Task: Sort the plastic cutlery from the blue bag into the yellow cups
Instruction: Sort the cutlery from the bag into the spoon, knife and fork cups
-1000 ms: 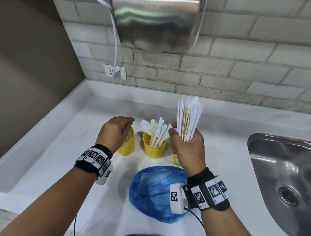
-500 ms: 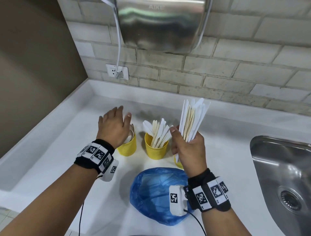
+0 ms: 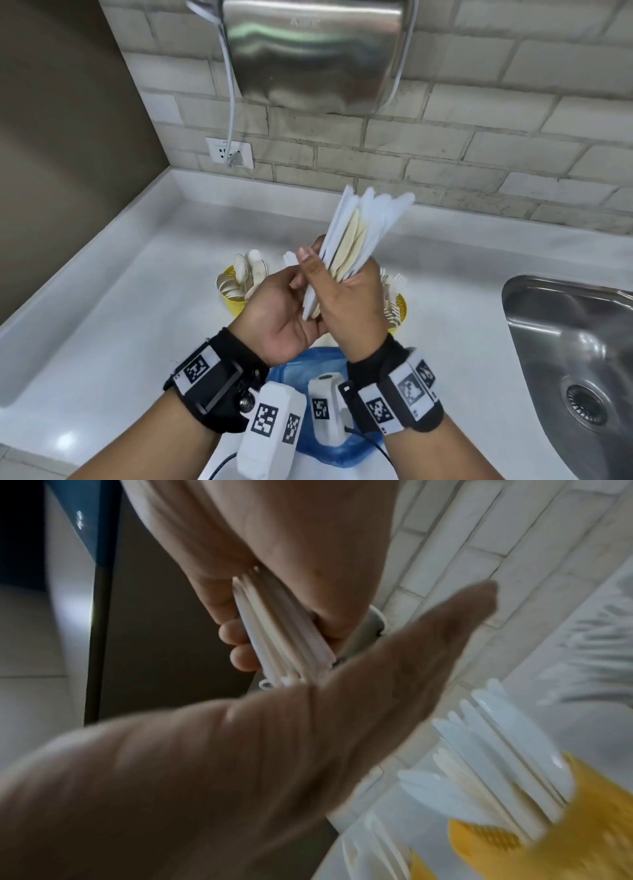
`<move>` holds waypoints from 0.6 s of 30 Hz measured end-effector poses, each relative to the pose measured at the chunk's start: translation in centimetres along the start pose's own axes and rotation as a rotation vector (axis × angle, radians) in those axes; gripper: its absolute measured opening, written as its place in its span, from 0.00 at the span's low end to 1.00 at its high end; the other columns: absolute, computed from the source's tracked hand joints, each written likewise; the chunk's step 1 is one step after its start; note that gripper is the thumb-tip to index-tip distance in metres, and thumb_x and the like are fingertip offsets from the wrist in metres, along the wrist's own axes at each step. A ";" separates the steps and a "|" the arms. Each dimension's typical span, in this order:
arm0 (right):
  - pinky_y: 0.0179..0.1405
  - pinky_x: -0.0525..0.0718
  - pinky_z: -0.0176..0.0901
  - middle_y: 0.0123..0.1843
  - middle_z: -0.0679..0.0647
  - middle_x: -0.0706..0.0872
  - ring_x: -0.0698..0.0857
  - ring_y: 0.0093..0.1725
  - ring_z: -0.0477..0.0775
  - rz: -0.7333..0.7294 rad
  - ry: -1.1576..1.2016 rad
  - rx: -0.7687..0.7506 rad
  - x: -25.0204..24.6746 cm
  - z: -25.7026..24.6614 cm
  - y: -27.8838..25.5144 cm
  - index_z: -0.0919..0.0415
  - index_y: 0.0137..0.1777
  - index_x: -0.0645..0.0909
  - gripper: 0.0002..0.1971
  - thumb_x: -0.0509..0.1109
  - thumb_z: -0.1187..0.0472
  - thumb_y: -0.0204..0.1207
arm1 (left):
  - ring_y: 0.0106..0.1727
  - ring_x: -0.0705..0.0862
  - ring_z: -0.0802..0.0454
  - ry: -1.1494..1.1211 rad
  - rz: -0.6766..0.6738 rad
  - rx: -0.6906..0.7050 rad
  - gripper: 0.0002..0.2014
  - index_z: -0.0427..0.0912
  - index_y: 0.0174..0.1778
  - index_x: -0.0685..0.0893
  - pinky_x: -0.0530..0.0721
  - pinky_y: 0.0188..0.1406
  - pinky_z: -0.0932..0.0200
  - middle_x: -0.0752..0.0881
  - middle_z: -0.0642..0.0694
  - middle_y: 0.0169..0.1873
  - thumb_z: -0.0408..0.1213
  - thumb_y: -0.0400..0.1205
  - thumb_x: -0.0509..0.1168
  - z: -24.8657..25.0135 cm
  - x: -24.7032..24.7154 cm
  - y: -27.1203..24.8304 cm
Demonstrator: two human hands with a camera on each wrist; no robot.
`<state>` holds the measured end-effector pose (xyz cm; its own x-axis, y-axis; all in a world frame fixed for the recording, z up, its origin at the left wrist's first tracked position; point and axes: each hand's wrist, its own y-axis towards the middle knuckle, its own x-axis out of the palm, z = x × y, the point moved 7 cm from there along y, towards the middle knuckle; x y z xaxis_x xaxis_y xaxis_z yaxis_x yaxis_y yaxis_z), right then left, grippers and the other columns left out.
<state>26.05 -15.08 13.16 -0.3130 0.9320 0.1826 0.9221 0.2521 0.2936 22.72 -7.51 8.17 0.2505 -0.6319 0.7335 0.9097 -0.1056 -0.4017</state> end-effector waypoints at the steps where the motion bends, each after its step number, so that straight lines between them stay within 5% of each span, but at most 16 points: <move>1: 0.41 0.90 0.50 0.30 0.58 0.87 0.89 0.33 0.55 -0.005 -0.012 0.021 0.2 0.6 -0.3 0.64 0.42 0.85 0.06 0.78 0.67 0.80 | 0.70 0.87 0.45 -0.023 -0.019 0.021 0.23 0.41 0.71 0.88 0.87 0.67 0.50 0.86 0.40 0.72 0.49 0.87 0.58 -0.1 0.1 0.1; 6: 0.39 0.86 0.45 0.28 0.52 0.85 0.86 0.32 0.50 0.004 -0.052 0.067 0.2 1.6 -0.9 0.65 0.42 0.85 0.09 0.78 0.62 0.81 | 0.74 0.83 0.42 -0.049 -0.054 0.070 0.29 0.35 0.79 0.78 0.87 0.68 0.48 0.78 0.36 0.79 0.50 0.86 0.62 -0.2 -0.4 0.3; 9: 0.34 0.83 0.46 0.27 0.47 0.84 0.84 0.29 0.50 -0.007 -0.106 0.075 0.0 1.4 -0.6 0.59 0.40 0.85 0.10 0.78 0.55 0.80 | 0.76 0.76 0.39 0.159 -0.039 0.208 0.36 0.36 0.78 0.80 0.75 0.79 0.39 0.75 0.32 0.79 0.62 0.83 0.63 1.0 -0.8 0.0; 12: 0.27 0.80 0.46 0.23 0.50 0.81 0.81 0.24 0.51 -0.090 -0.192 0.101 0.0 1.2 -0.7 0.51 0.34 0.82 0.13 0.78 0.47 0.75 | 0.63 0.78 0.32 0.465 -0.094 0.469 0.43 0.38 0.78 0.78 0.77 0.57 0.29 0.78 0.21 0.69 0.64 0.74 0.75 3.6 0.0 -1.1; 14: 0.25 0.81 0.46 0.22 0.51 0.81 0.81 0.22 0.50 -0.212 -0.271 0.151 0.7 1.7 -0.9 0.47 0.34 0.81 0.09 0.76 0.53 0.75 | 0.65 0.84 0.35 0.617 -0.135 0.538 0.37 0.40 0.76 0.79 0.82 0.56 0.28 0.85 0.28 0.65 0.52 0.73 0.80 4.8 1.1 -2.0; 16: 0.27 0.88 0.51 0.26 0.51 0.85 0.85 0.24 0.50 -0.290 -0.367 0.206 1.3 2.4 -1.4 0.42 0.39 0.82 0.11 0.74 0.62 0.74 | 0.68 0.87 0.44 0.787 -0.129 0.545 0.26 0.41 0.70 0.84 0.84 0.67 0.42 0.90 0.42 0.64 0.39 0.76 0.81 5.5 2.4 -2.5; 18: 0.29 0.91 0.52 0.28 0.52 0.87 0.89 0.26 0.53 -0.305 -0.434 0.197 1.5 2.5 -1.5 0.44 0.43 0.82 0.13 0.73 0.67 0.70 | 0.62 0.91 0.48 0.907 -0.088 0.564 0.16 0.40 0.59 0.91 0.85 0.65 0.51 0.92 0.46 0.59 0.39 0.77 0.78 5.6 3.3 -2.6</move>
<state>24.73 -13.46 10.65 -0.4877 0.8207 -0.2976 0.8429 0.5315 0.0843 23.08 -4.98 14.68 0.0481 -0.9985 -0.0272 0.9924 0.0447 0.1148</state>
